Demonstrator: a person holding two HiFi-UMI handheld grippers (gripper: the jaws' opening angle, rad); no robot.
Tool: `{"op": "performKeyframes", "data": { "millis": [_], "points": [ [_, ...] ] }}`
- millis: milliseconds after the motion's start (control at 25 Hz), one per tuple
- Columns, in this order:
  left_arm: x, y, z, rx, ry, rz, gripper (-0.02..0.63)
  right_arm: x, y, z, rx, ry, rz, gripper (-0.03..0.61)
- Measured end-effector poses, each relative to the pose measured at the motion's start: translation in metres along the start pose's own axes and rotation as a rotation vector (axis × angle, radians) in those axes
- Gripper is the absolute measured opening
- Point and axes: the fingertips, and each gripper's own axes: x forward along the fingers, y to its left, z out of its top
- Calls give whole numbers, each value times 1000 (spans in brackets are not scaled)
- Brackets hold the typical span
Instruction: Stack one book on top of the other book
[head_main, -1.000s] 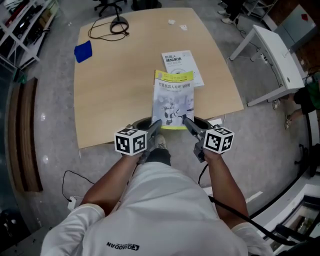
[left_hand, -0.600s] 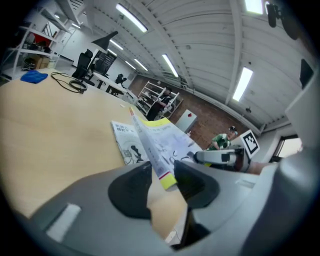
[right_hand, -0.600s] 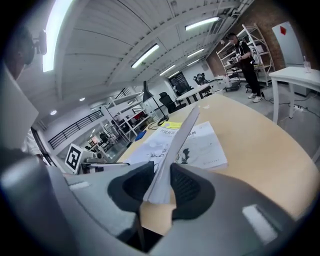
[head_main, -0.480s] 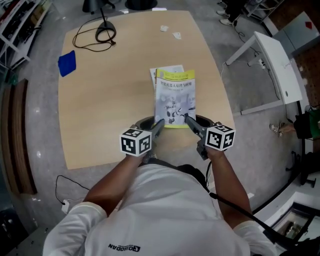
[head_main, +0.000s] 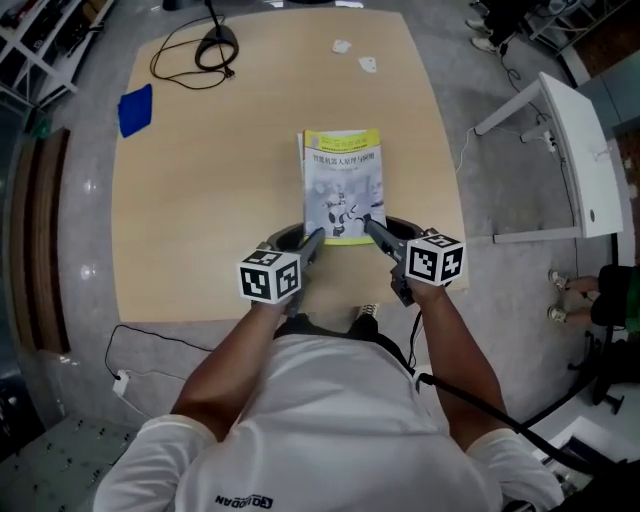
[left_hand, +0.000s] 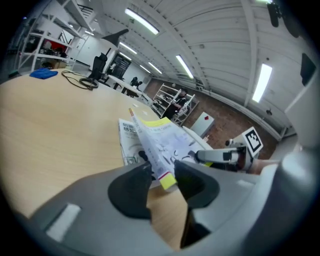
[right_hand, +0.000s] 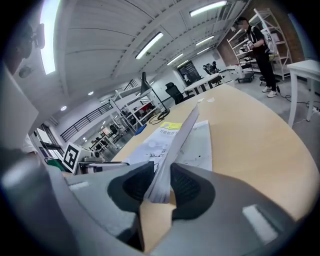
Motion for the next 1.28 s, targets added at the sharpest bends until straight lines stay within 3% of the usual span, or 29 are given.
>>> {"op": "performKeyframes", "data": {
  "millis": [320,640,920,1160,1280],
  "points": [
    [24,13,6,-16,-19,60,160,18,-24,14,-49,37,46,107],
    [41,29,-17,-78,54,109,163,27,-37,2,-67,101,48,107],
    [41,37,-22,-79,89,118,169,32,-42,-7,-47,137,40,114],
    [32,38,-30,62,159,112,240,29,-68,-10,-133,187,-127,149],
    [28,34,-35,140,217,106,262,17,-77,-8,-178,209,-155,154]
  ]
}}
